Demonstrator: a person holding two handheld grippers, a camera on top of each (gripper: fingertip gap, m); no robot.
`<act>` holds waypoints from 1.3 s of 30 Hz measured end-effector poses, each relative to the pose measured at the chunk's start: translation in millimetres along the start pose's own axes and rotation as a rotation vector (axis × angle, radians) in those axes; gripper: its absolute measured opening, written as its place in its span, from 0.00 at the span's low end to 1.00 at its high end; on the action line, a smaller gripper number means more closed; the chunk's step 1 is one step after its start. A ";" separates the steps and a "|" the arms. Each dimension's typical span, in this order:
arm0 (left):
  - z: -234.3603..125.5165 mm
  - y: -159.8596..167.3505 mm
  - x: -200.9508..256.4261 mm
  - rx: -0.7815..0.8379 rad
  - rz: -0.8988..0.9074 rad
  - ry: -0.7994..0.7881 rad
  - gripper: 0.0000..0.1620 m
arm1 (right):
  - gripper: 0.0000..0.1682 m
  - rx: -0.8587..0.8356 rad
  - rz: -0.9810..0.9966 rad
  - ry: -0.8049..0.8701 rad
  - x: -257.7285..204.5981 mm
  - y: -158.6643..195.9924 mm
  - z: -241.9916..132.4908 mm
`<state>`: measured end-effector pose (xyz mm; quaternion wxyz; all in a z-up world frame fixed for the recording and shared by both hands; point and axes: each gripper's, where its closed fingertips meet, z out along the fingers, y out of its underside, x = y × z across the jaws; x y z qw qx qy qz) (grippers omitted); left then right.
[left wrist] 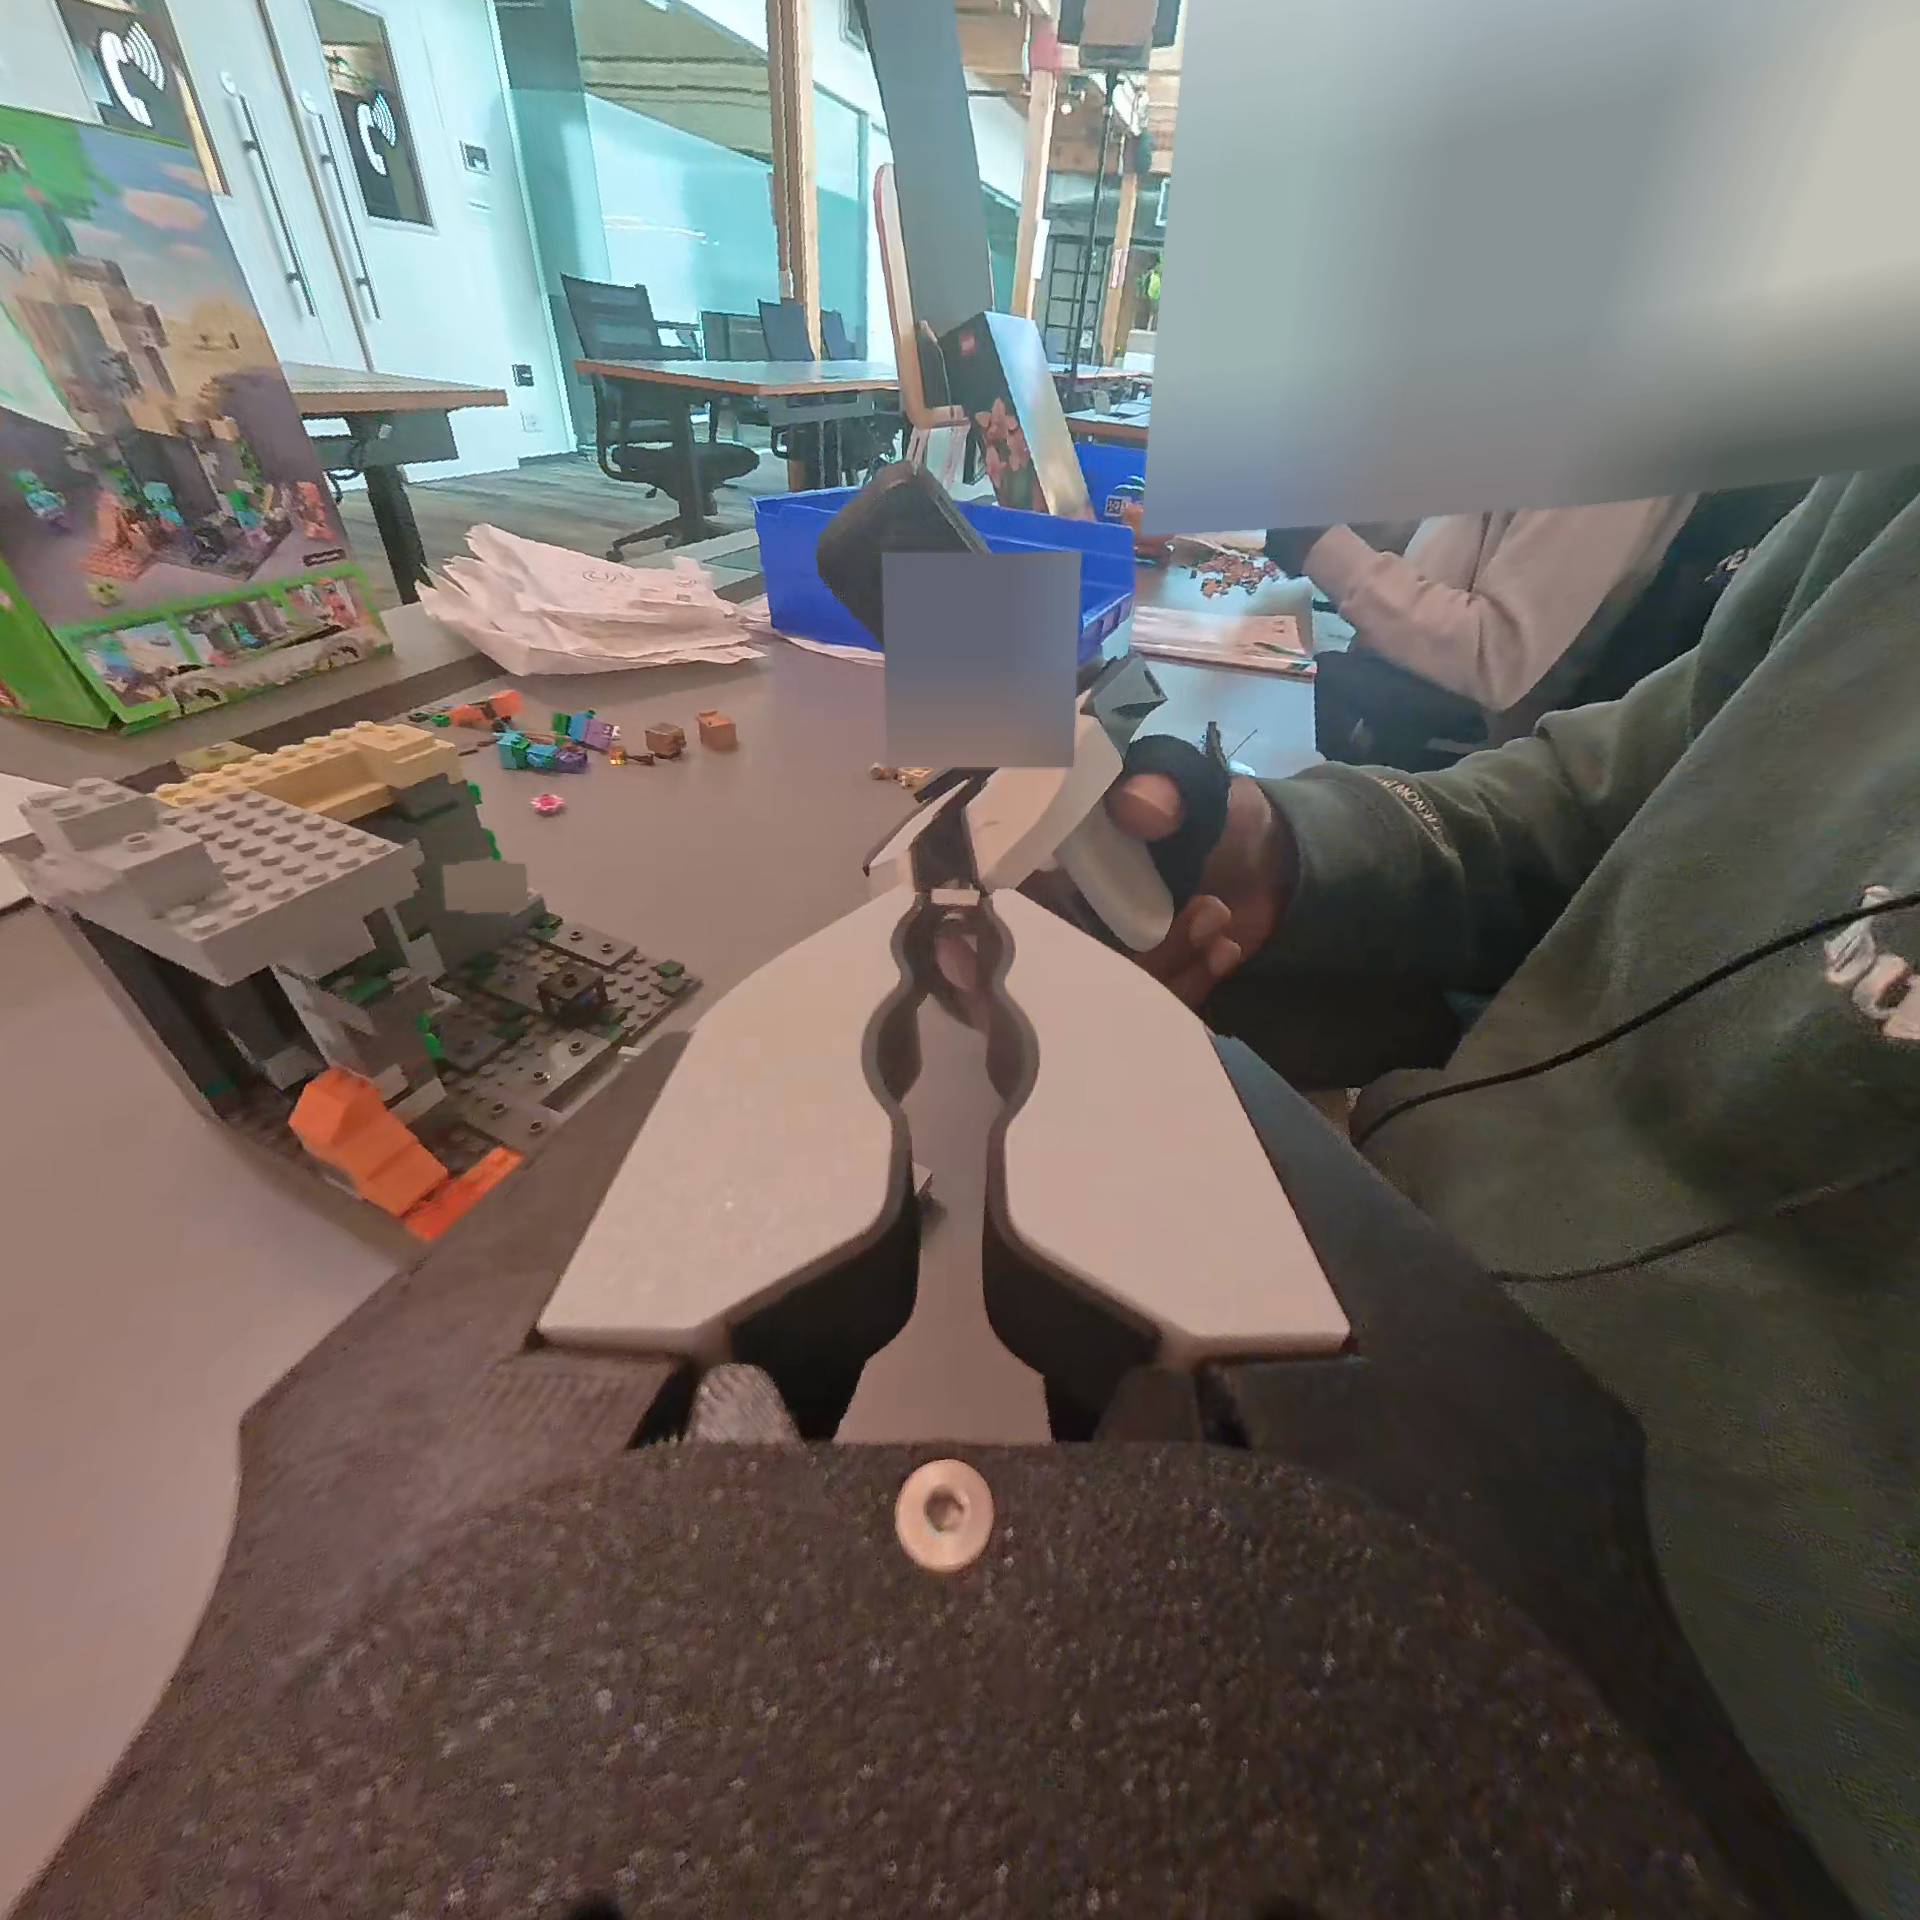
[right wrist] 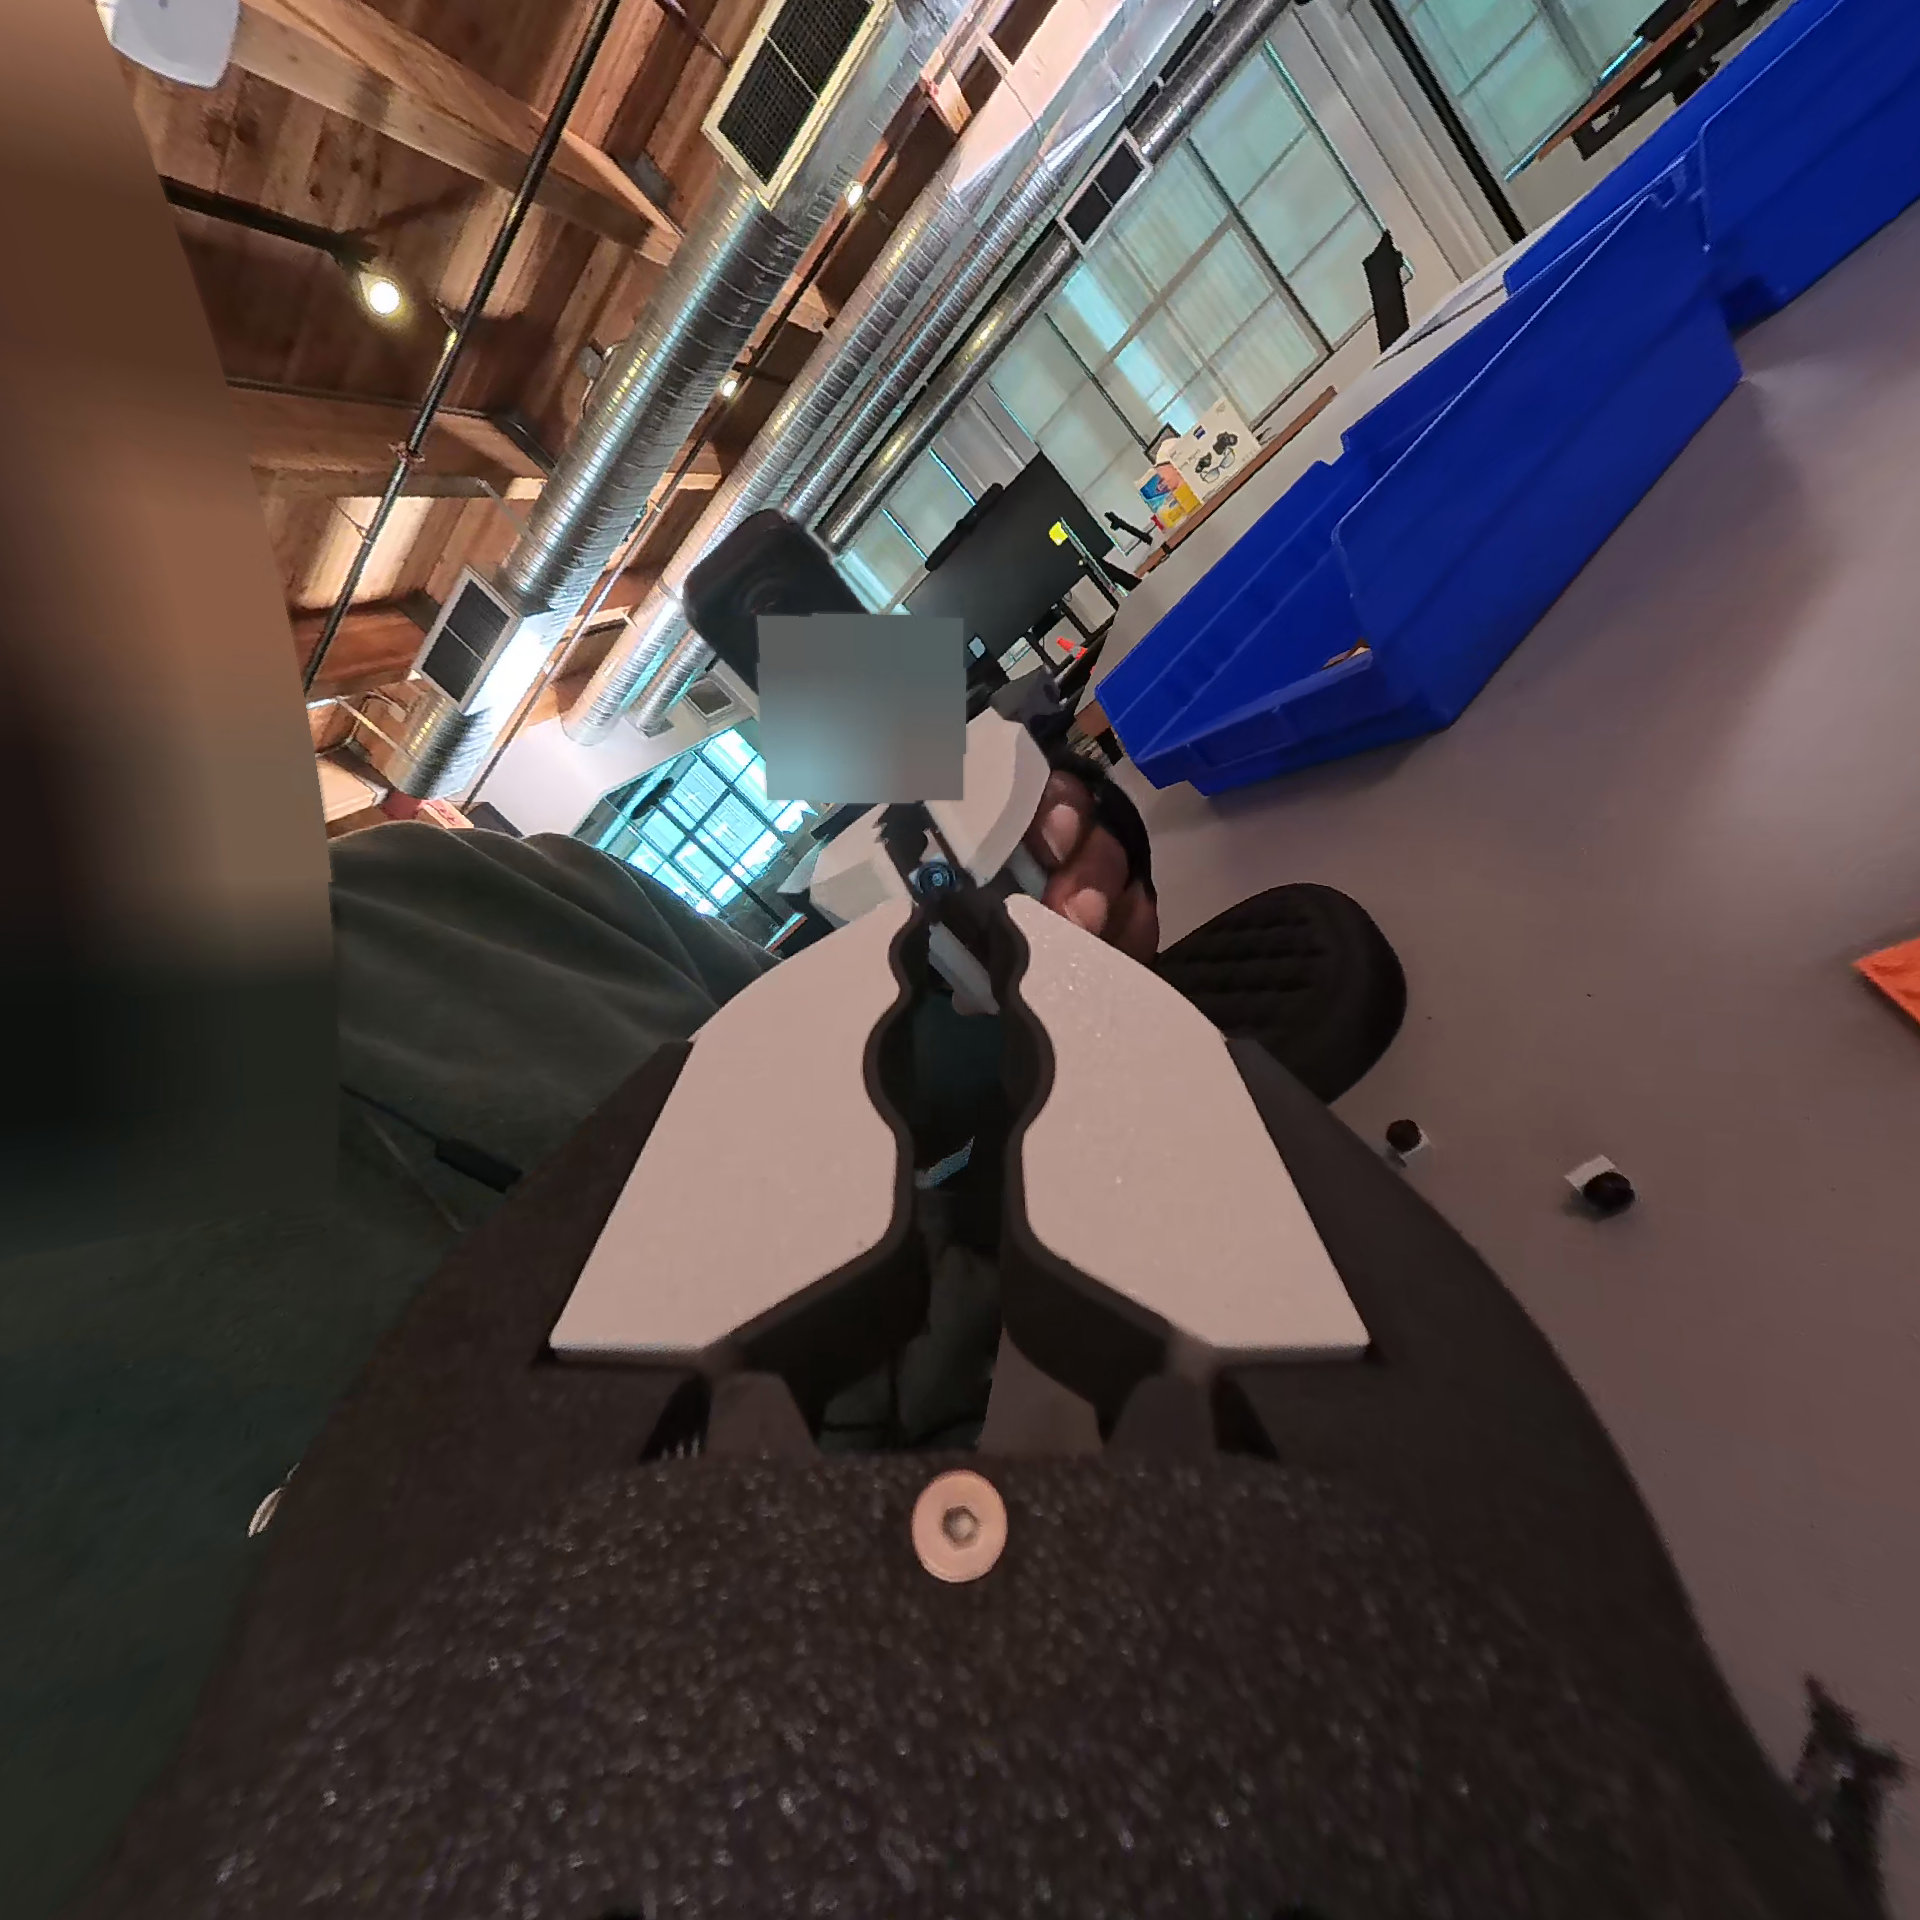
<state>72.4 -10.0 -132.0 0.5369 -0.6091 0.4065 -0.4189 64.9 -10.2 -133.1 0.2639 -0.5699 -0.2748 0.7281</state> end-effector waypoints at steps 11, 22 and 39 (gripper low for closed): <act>4.8 9.0 -1.7 -0.078 0.281 -0.126 0.05 | 0.07 -0.015 0.044 0.001 3.0 3.4 0.4; 10.8 12.4 -6.8 -0.127 0.732 -0.312 0.05 | 0.04 -0.014 0.087 -0.012 4.9 4.6 -0.8; 5.9 4.7 9.7 -0.048 0.516 -0.177 0.05 | 0.04 -0.047 0.099 -0.139 -14.0 9.2 -0.2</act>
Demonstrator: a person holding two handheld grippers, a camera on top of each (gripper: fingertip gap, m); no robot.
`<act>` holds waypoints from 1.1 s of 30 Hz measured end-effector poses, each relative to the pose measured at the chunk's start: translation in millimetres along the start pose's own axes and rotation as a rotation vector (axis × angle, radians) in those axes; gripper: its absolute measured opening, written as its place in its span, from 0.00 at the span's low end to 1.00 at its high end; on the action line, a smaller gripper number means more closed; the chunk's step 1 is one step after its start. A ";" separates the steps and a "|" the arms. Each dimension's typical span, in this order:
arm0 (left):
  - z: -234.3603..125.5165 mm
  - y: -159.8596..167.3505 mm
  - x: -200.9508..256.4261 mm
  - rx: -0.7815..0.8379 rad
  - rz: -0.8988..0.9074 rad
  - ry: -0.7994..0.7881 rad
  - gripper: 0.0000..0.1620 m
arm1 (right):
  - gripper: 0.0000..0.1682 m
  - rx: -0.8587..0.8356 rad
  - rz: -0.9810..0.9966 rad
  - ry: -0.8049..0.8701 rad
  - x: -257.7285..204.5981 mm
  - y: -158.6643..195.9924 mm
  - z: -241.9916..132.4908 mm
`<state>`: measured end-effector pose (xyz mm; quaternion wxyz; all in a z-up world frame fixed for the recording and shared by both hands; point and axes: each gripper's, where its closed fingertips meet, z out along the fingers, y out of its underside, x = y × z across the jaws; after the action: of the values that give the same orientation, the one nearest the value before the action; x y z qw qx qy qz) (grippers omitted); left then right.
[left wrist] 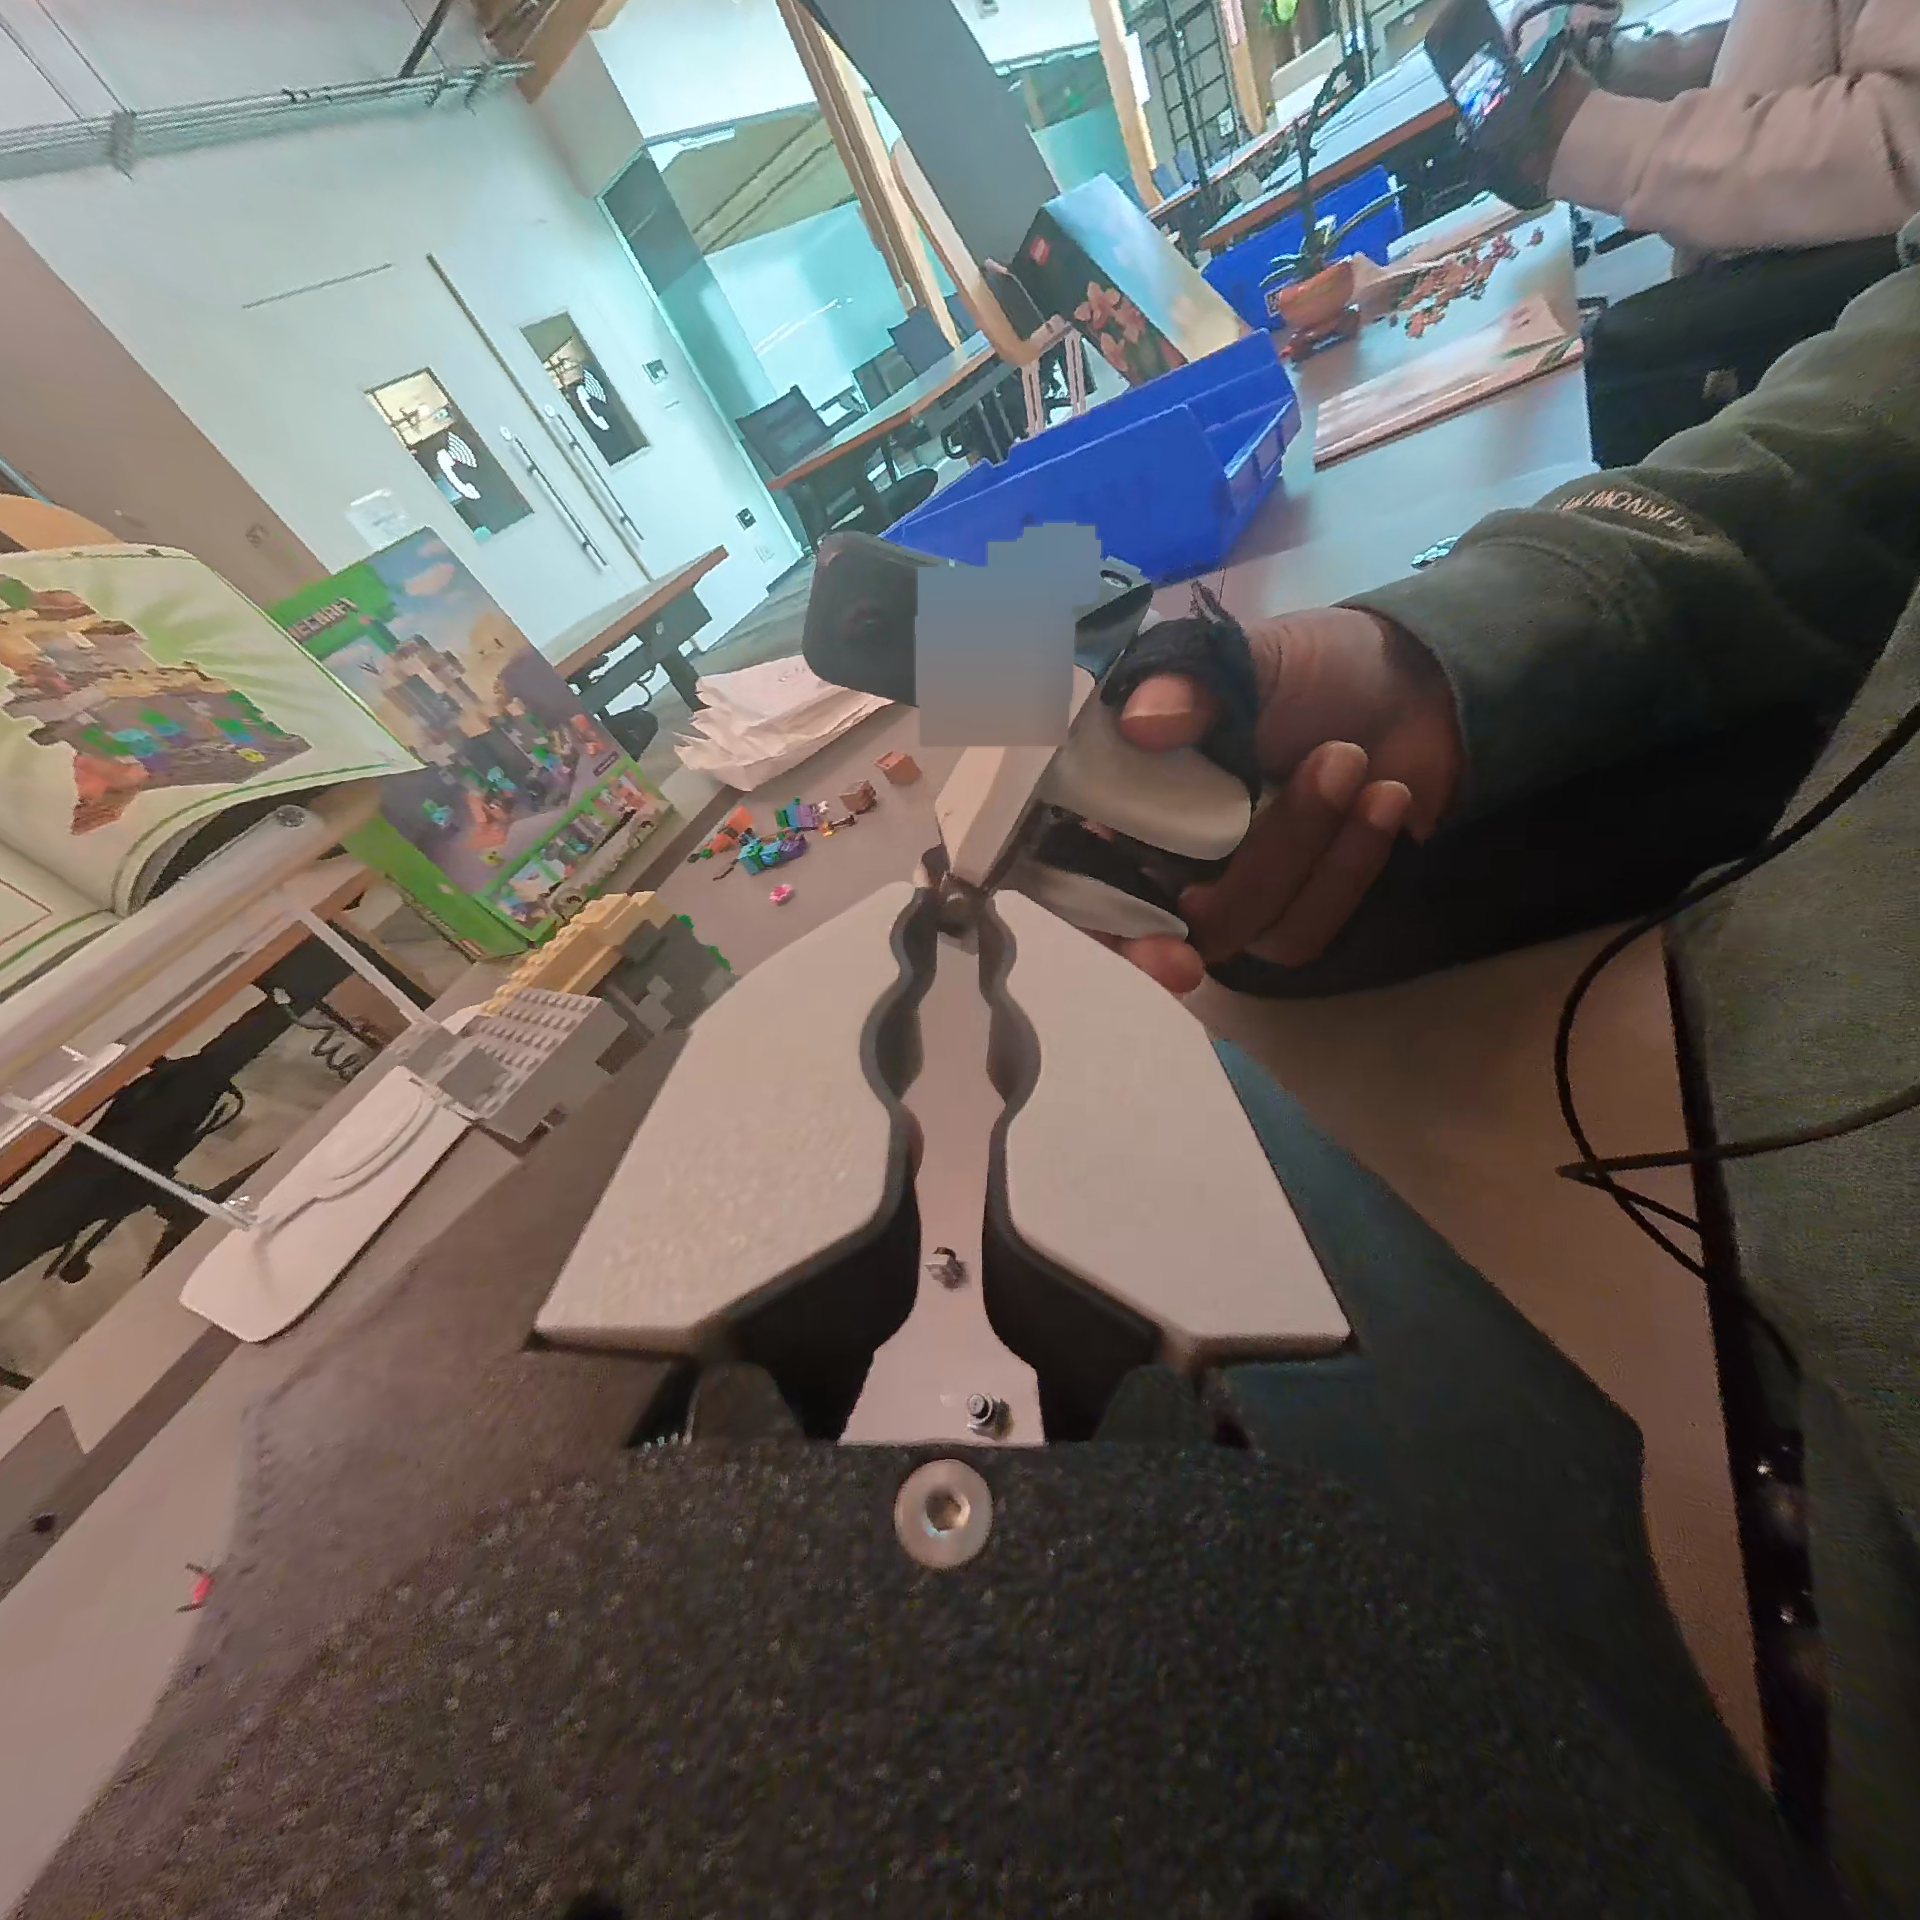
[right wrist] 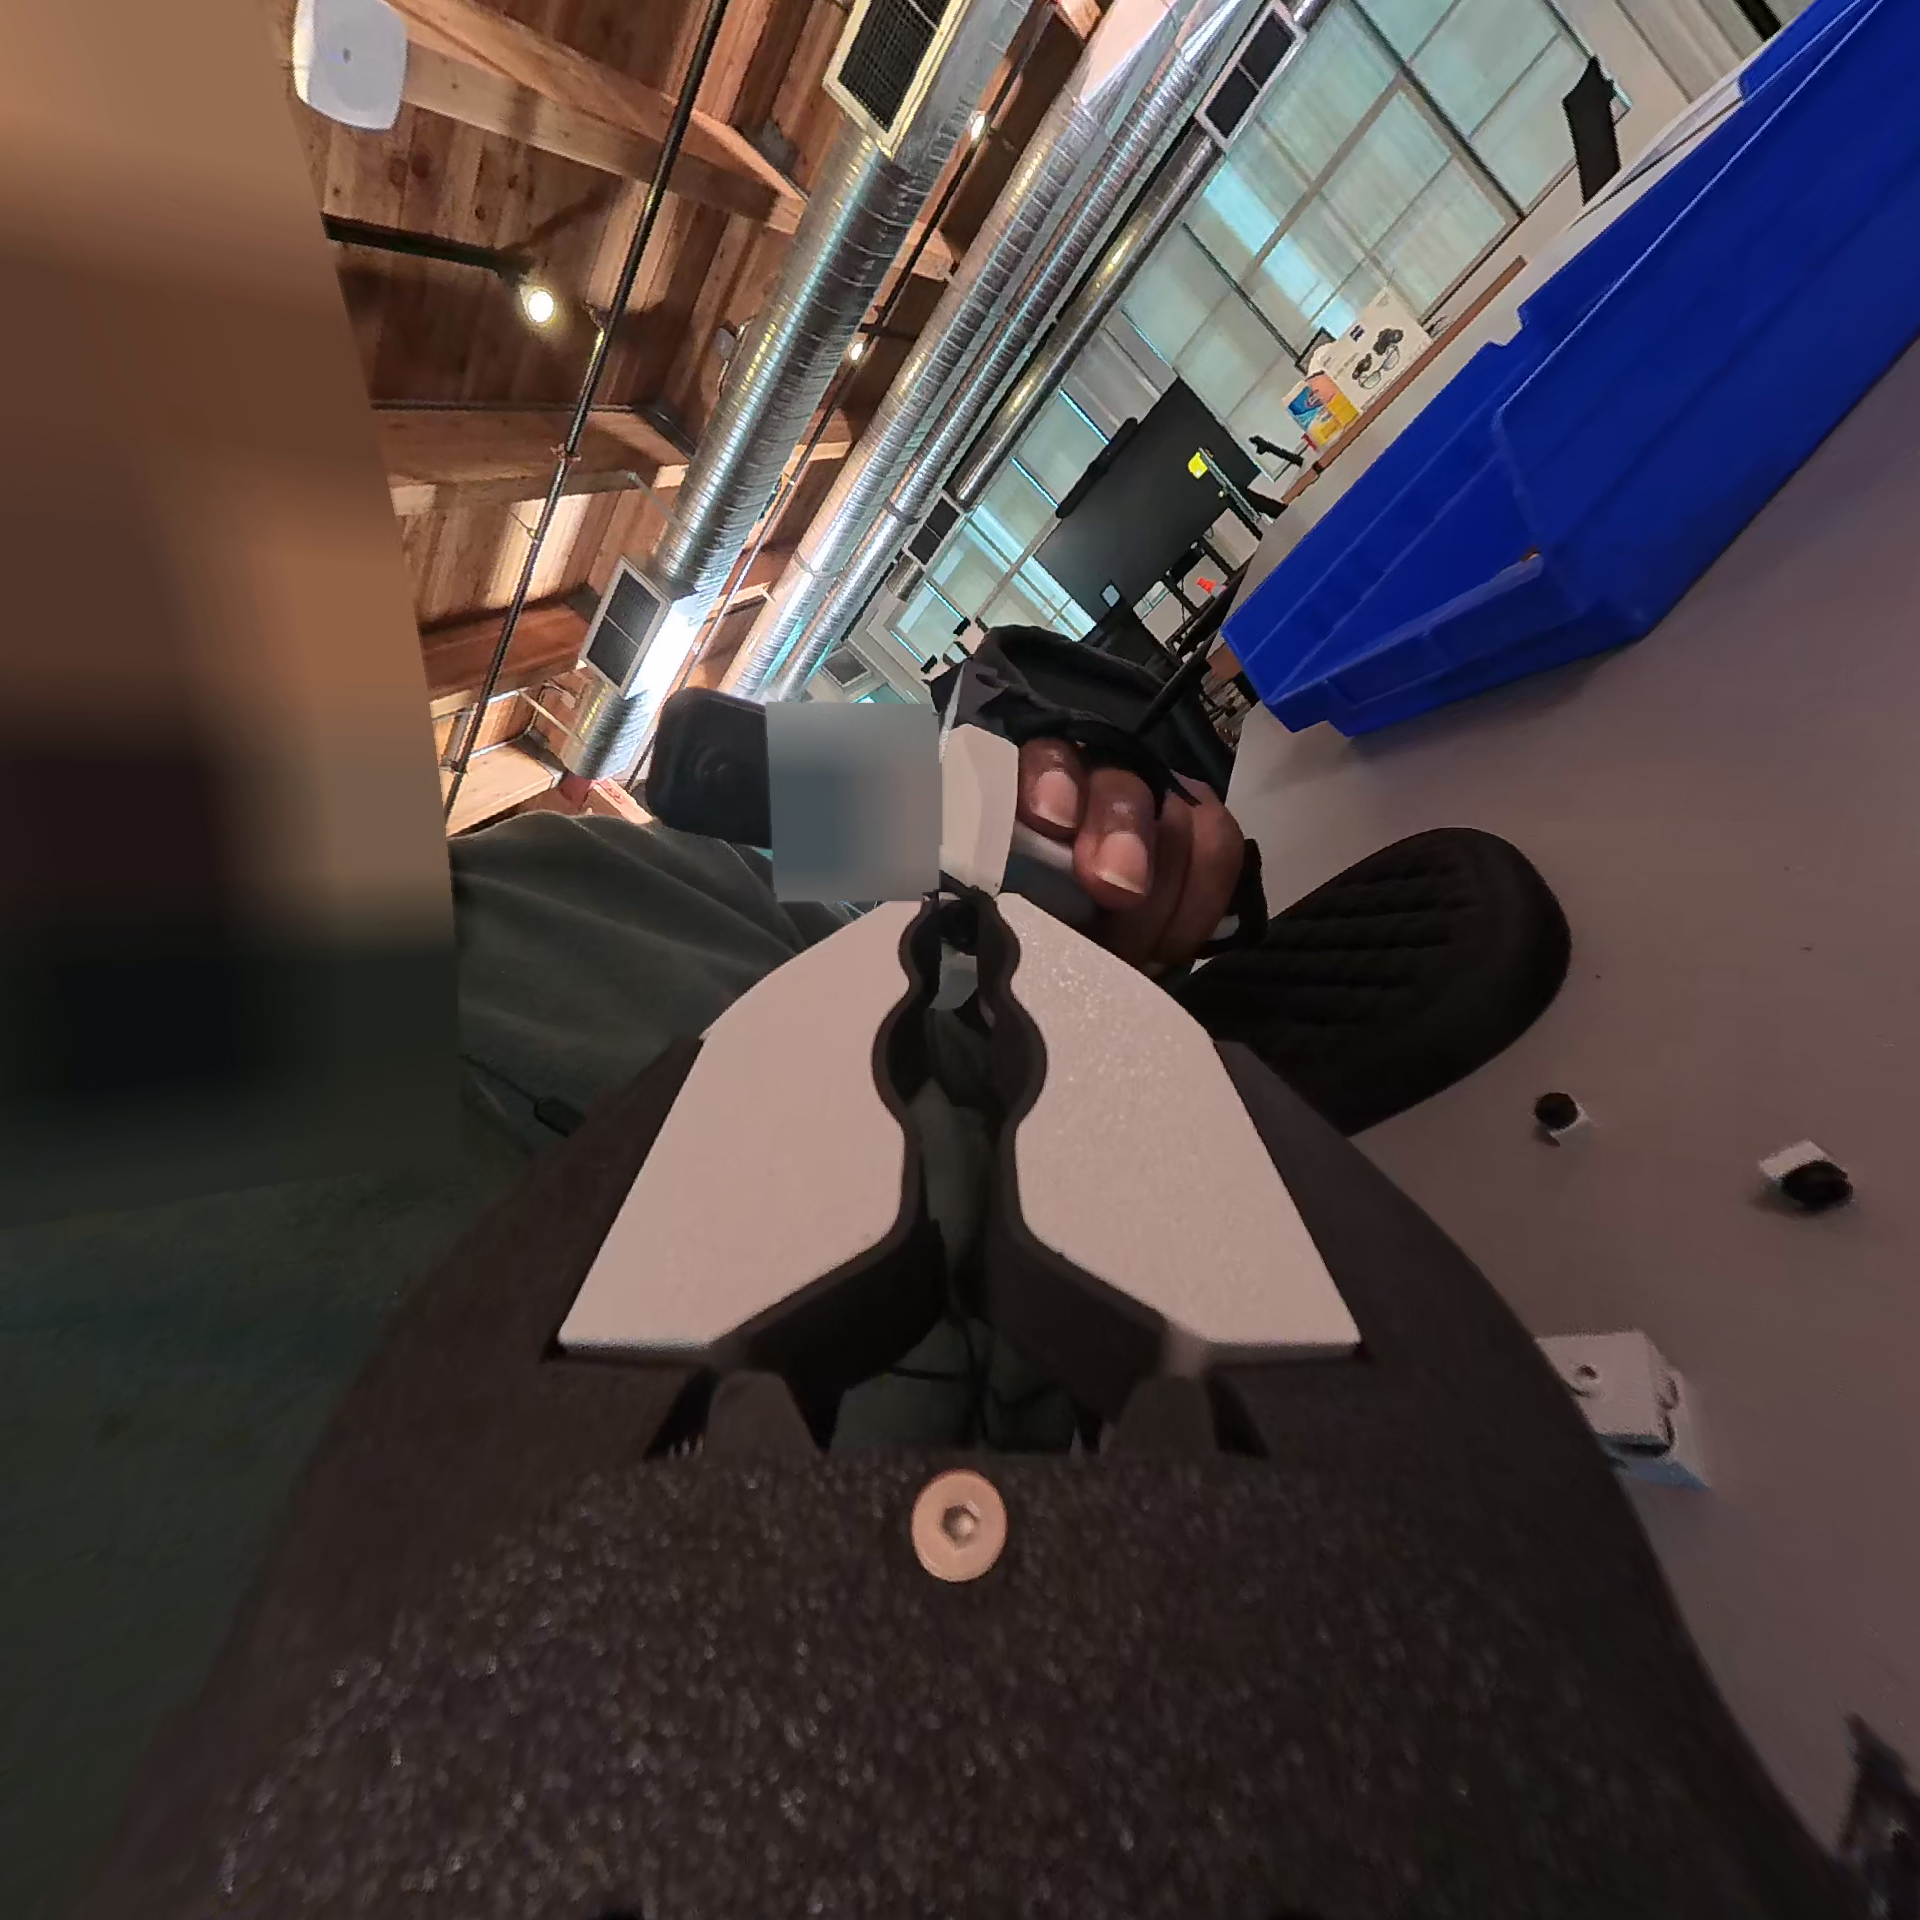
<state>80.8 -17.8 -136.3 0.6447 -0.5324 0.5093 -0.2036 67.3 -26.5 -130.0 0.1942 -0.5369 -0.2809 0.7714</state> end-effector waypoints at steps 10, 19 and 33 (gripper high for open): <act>-5.2 -4.2 5.1 0.050 -0.173 0.092 0.05 | 0.04 -0.037 -0.029 -0.020 -4.9 5.0 3.3; -9.9 -7.9 7.3 0.072 -0.218 0.117 0.05 | 0.04 -0.068 -0.069 -0.011 -9.3 7.4 6.2; -47.4 45.3 -24.0 -0.175 -0.200 0.006 0.00 | 0.04 -0.279 -0.464 0.655 43.1 -7.8 -65.3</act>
<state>17.2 -5.3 -162.1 0.5708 -0.6340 0.4716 -0.2234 113.6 20.1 -173.3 0.3672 -0.6974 -0.4194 0.4505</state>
